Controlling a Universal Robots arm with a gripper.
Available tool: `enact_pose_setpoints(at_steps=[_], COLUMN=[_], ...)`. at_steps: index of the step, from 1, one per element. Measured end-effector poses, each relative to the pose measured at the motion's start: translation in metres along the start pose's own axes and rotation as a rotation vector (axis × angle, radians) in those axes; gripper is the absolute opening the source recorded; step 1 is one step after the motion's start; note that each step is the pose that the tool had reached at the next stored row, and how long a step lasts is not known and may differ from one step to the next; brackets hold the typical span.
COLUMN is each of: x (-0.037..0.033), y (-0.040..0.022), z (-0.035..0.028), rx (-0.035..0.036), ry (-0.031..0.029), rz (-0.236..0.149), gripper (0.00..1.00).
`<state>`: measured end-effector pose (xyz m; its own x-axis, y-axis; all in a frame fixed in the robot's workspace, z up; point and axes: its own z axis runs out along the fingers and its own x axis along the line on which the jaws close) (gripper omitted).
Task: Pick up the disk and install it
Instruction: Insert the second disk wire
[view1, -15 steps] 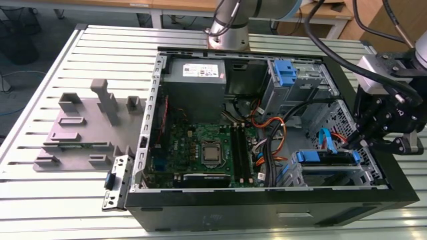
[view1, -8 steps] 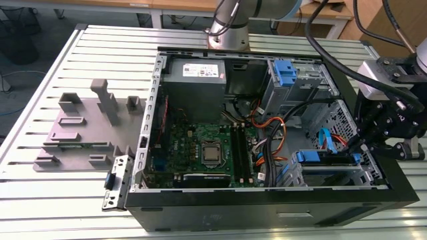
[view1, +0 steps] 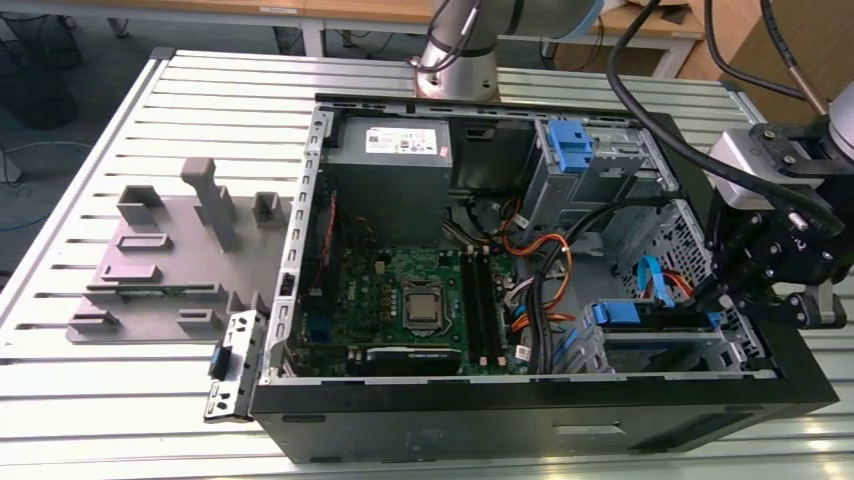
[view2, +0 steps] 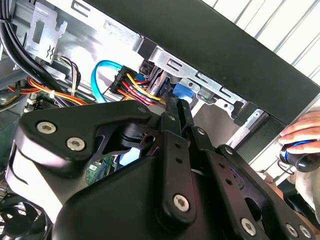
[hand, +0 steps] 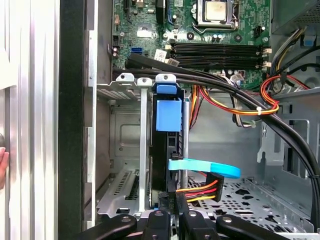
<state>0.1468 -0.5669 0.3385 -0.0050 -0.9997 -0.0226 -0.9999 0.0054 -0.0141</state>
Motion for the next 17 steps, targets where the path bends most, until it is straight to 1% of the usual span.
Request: enact_pose_setpoints(at_steps=[8,9,12,15,17], x=[0.0001,0.0,0.0,0.0001,0.0001], y=[0.0001,0.0001,0.0005,0.005,0.0065], z=[0.0005,0.0005,0.0007,0.0009,0.0016], rx=[0.0,0.0,0.0,0.0002,0.0002], ry=[-0.0004,-0.0004,-0.0002,0.0007,0.002], rz=[0.0,0.0,0.0,0.0,0.0], gripper=[0.17,0.24,0.24,0.24,0.24])
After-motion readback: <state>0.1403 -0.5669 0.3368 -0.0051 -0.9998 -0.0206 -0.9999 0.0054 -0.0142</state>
